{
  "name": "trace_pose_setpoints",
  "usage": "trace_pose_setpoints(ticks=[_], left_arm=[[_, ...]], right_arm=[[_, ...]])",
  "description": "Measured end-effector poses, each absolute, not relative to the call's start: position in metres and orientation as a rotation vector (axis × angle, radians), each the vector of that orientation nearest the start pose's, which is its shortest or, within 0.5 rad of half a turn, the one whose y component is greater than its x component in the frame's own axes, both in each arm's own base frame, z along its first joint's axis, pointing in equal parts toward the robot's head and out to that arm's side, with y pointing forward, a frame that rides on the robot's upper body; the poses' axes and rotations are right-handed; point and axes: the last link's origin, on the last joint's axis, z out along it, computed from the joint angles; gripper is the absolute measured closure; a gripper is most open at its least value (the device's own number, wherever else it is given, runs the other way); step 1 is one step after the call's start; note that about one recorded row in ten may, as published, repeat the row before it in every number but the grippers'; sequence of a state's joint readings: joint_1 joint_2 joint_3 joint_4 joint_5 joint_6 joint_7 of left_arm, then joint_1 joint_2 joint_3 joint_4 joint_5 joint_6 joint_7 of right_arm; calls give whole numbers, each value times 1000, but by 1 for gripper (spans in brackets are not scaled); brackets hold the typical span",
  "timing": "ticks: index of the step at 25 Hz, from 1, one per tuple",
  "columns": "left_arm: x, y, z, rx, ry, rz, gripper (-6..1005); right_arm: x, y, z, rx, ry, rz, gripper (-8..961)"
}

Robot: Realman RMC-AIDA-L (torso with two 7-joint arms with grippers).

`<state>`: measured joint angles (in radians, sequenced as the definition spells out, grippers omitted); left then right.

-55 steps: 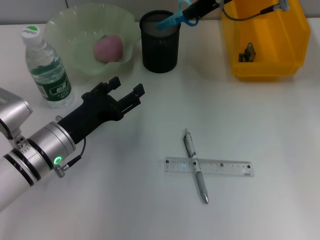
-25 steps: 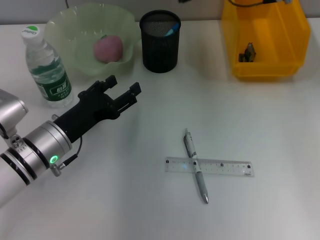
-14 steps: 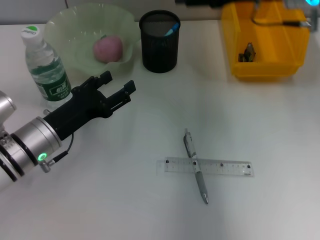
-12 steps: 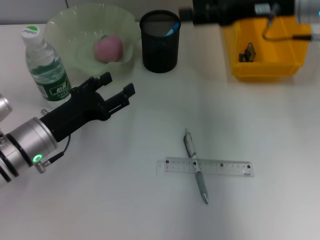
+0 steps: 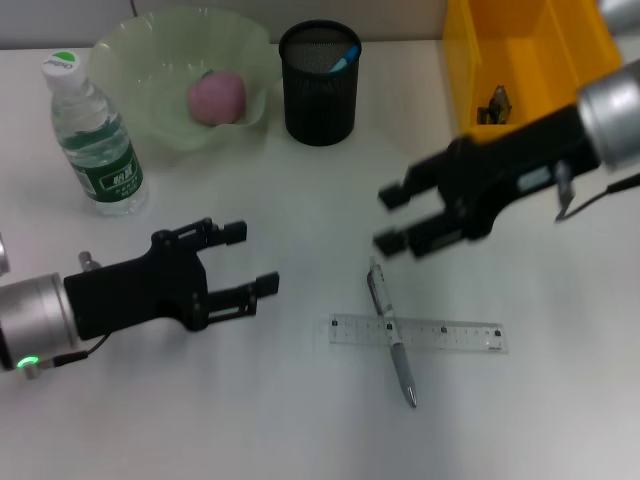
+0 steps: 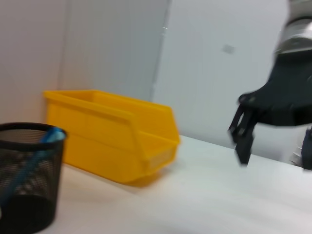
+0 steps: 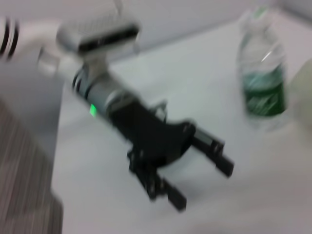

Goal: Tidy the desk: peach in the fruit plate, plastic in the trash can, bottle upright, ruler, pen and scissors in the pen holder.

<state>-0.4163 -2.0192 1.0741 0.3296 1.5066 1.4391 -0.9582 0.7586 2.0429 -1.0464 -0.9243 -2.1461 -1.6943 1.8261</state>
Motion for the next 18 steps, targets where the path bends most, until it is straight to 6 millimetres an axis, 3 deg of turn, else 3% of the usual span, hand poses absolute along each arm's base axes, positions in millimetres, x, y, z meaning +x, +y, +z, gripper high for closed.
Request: trace_pose_setpoints(ticks=[10, 18], left_arm=[[-310, 270, -30, -2822, -472, -680, 200], [-308, 264, -26, -2892, -492, -679, 200]], right_arm=[[152, 353, -47, -3228, 282, -230, 338], [148, 349, -78, -3201, 95, -372, 343]])
